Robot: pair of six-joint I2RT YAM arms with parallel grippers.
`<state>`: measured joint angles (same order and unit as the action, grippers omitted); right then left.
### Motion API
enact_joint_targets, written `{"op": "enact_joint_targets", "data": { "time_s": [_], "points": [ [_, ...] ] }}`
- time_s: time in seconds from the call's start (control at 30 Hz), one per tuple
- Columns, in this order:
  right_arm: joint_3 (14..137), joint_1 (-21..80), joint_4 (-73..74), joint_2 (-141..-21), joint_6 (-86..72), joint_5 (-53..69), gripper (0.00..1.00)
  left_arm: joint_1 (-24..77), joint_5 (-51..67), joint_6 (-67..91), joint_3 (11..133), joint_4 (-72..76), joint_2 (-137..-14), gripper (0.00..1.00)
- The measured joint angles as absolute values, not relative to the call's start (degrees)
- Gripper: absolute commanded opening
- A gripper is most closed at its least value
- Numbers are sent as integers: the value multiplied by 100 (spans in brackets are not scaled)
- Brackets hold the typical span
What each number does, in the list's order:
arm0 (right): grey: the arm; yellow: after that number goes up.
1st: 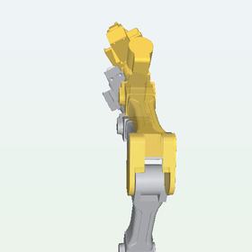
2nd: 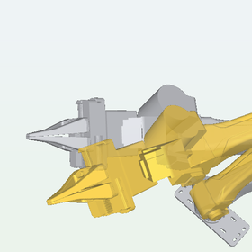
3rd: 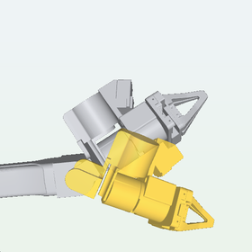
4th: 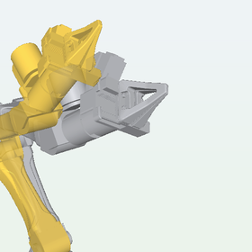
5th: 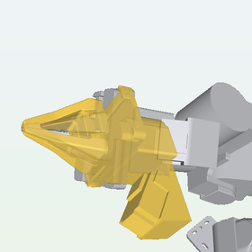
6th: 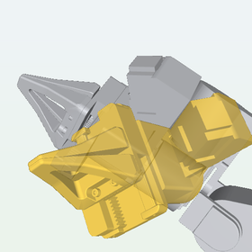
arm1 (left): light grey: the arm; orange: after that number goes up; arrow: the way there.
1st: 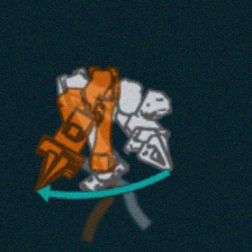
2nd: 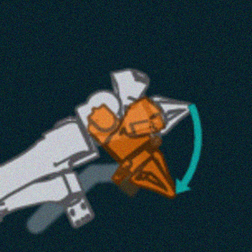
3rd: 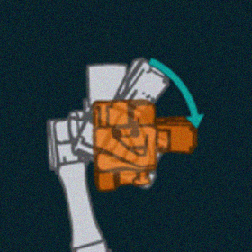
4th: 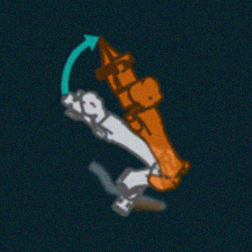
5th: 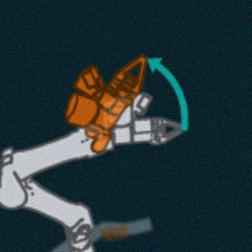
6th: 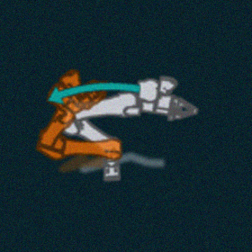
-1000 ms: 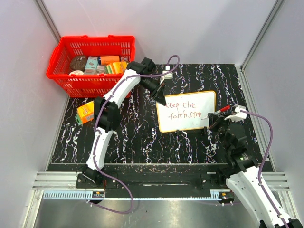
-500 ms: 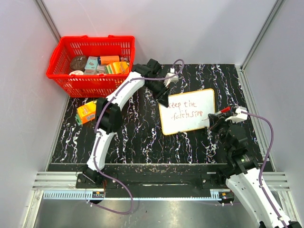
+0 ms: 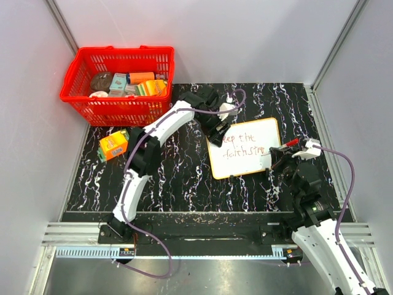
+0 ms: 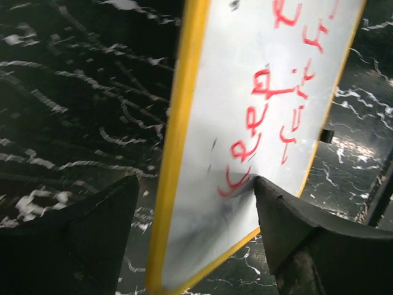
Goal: Write a sentence on the whiteboard
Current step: Adjust the whiteboard on the whiteboard stand, then move the whiteboard stand to the center of the board.
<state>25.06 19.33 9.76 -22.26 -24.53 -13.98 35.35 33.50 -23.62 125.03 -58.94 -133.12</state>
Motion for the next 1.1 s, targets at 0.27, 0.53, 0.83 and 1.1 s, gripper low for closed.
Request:
{"op": "enact_joint_targets", "data": {
  "time_s": [0.27, 0.53, 0.83, 1.1],
  "points": [
    [2506, 1933, 1007, -2147, -2451, -1402, 0, 3754, 1264, -1640, 11102, -4466, -11509, 89],
    [2521, 1933, 1282, -1957, -2453, -1426, 0, 4991, -937, 786, 7706, -2292, -8315, 99],
    [2670, 1933, 1697, -1562, -2554, -1562, 0, 7017, -2547, 4106, 6724, -2128, -9623, 94],
    [2871, 1933, 2008, -1323, -2541, -1686, 0, 7417, -2545, 5561, 7144, -2309, -11026, 83]
  ]
}}
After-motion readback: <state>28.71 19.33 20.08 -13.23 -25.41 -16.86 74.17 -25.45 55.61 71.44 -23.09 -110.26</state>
